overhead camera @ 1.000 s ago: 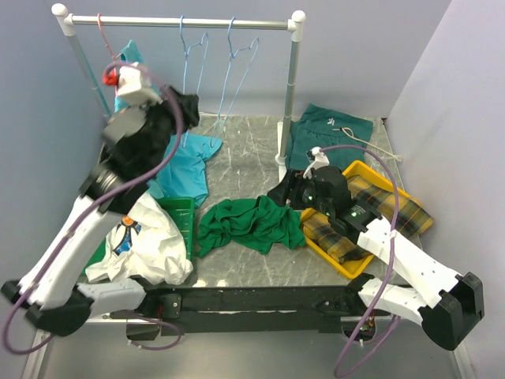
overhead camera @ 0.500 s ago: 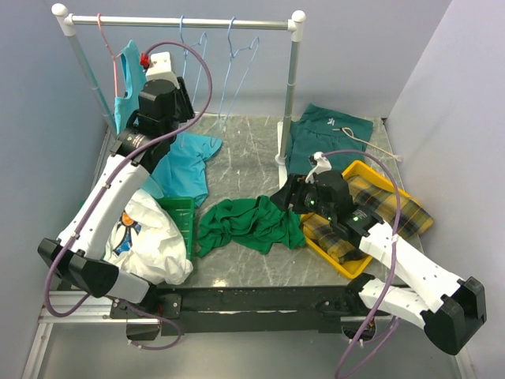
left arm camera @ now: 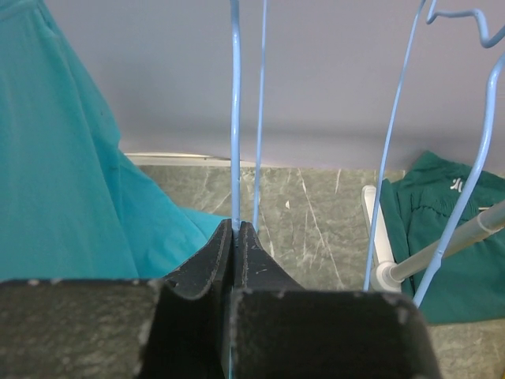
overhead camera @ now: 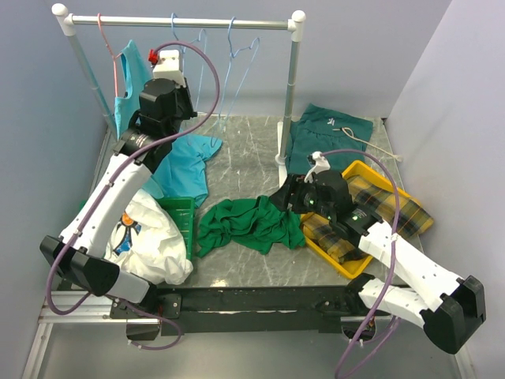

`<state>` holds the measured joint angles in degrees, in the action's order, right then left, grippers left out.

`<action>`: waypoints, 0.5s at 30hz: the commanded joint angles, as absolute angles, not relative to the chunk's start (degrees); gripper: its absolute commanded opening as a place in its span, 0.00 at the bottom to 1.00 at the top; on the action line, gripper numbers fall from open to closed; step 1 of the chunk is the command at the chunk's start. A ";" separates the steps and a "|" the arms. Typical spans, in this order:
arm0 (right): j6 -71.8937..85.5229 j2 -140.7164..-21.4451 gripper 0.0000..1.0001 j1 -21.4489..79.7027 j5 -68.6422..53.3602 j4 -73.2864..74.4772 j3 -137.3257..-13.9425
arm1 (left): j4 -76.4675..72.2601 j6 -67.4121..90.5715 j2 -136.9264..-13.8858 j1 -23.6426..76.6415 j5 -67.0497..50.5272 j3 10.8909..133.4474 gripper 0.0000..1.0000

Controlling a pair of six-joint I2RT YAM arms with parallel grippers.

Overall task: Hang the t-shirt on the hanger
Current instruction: Pick up the hanger from the clothesline.

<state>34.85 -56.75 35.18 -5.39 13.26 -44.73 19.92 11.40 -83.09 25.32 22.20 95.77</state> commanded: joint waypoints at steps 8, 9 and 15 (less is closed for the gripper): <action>34.18 -58.00 0.78 34.63 -7.11 9.41 -48.08 | 8.88 5.10 -75.59 25.31 20.13 90.00 0.01; 33.58 -58.36 0.78 34.63 -7.29 10.19 -48.60 | 7.40 4.75 -74.37 25.31 20.30 88.69 0.01; 32.96 -57.92 0.81 34.19 -5.72 9.41 -47.12 | 4.83 1.23 -72.42 25.31 19.69 87.36 0.01</action>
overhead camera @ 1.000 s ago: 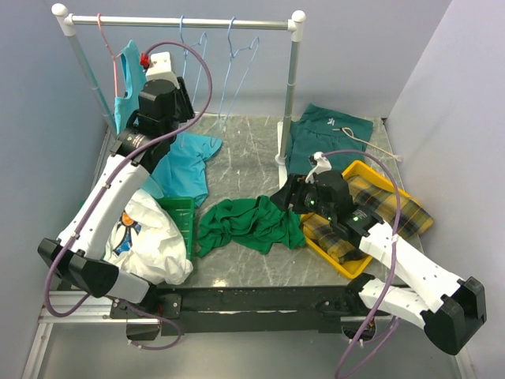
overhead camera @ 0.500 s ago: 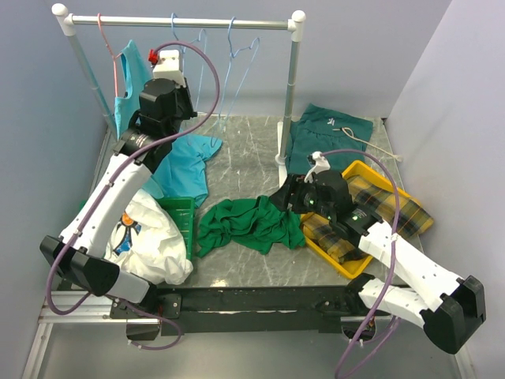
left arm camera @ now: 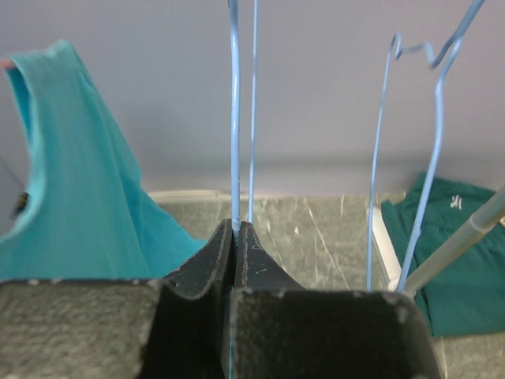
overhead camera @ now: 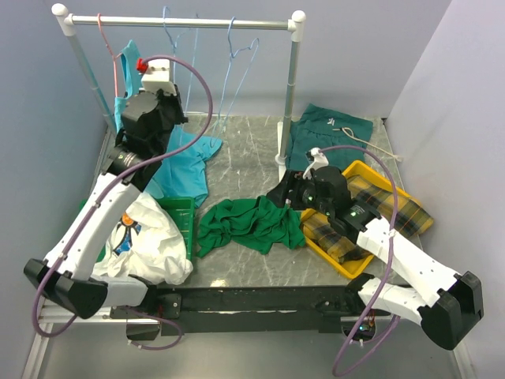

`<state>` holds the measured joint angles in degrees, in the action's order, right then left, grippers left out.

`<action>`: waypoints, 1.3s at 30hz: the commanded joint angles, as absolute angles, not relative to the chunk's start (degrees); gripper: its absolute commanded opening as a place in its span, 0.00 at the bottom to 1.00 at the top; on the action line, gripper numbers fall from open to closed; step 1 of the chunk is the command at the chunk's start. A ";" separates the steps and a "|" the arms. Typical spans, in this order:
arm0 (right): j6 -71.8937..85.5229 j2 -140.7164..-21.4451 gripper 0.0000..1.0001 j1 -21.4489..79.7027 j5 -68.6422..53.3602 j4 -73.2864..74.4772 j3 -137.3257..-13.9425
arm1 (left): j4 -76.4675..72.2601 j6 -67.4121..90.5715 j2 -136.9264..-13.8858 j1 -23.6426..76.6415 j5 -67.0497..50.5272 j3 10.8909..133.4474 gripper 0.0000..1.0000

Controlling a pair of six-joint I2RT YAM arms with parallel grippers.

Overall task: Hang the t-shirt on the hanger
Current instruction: Pick up the hanger from the clothesline.

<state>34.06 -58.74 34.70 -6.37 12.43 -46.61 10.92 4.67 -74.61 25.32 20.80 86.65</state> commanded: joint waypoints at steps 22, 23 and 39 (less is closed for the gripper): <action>34.45 -54.06 0.82 34.27 -6.07 8.35 -41.32 | 16.25 10.19 -52.04 25.31 10.99 70.59 0.01; 34.37 -53.79 0.81 35.06 -5.80 8.44 -41.05 | 16.87 10.46 -49.68 25.31 10.90 68.31 0.01; 37.18 -67.05 0.47 47.64 13.53 11.33 -46.66 | 39.62 11.16 -34.28 25.40 4.93 57.39 0.01</action>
